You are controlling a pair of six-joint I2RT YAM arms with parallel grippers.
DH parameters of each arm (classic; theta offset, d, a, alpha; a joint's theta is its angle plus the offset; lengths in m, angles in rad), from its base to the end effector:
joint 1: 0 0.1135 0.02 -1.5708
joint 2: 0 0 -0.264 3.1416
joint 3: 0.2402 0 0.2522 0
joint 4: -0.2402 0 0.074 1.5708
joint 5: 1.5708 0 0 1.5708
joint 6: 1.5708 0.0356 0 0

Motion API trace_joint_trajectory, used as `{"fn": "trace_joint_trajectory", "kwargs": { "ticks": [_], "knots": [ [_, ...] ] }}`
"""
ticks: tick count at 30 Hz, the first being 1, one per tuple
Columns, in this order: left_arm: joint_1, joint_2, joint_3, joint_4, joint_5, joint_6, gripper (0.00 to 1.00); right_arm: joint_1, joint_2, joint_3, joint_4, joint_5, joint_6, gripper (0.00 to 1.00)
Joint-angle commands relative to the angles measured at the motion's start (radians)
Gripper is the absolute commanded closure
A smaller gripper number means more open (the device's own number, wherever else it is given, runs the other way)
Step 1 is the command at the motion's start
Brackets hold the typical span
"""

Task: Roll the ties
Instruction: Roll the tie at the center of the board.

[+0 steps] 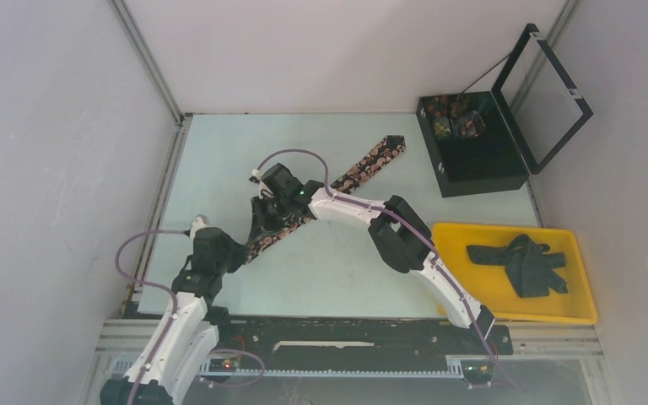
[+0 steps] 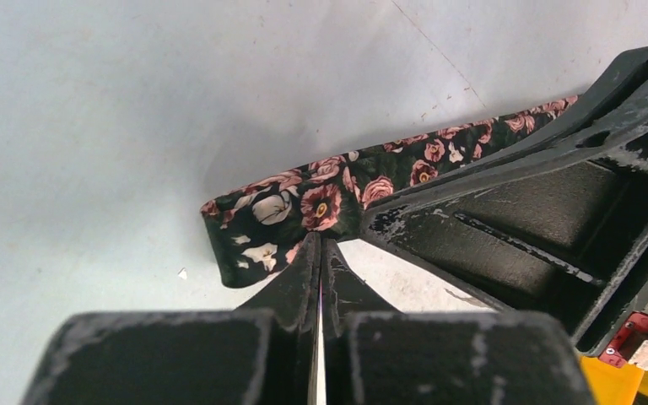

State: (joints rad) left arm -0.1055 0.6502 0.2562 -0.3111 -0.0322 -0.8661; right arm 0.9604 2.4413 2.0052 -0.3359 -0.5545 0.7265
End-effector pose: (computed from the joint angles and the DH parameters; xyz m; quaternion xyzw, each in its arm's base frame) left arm 0.1419 -0.0139 0.1637 -0.3432 0.8403 -0.1829 0.3777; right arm 0.2964 0.4565 0.1618 -0.2091 0.8676 0.4470 0.0603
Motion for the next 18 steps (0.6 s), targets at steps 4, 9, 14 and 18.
{"fn": "trace_joint_trajectory", "kwargs": {
  "ticks": [4, 9, 14, 18],
  "knots": [
    [-0.006, -0.120, -0.024, -0.121, -0.057, -0.049, 1.00, 0.007, 0.038, 0.093, -0.014, -0.049, 0.000, 0.90],
    [-0.006, -0.182, -0.007, -0.215, -0.091, -0.075, 0.99, 0.005, 0.052, 0.098, -0.022, -0.042, -0.001, 0.91],
    [-0.005, -0.208, 0.002, -0.246, -0.113, -0.092, 0.84, 0.006, 0.060, 0.090, -0.034, -0.033, -0.013, 0.93],
    [-0.006, -0.212, 0.010, -0.275, -0.148, -0.107, 0.78, 0.003, 0.062, 0.067, -0.029, -0.027, -0.017, 0.94]
  ]
}}
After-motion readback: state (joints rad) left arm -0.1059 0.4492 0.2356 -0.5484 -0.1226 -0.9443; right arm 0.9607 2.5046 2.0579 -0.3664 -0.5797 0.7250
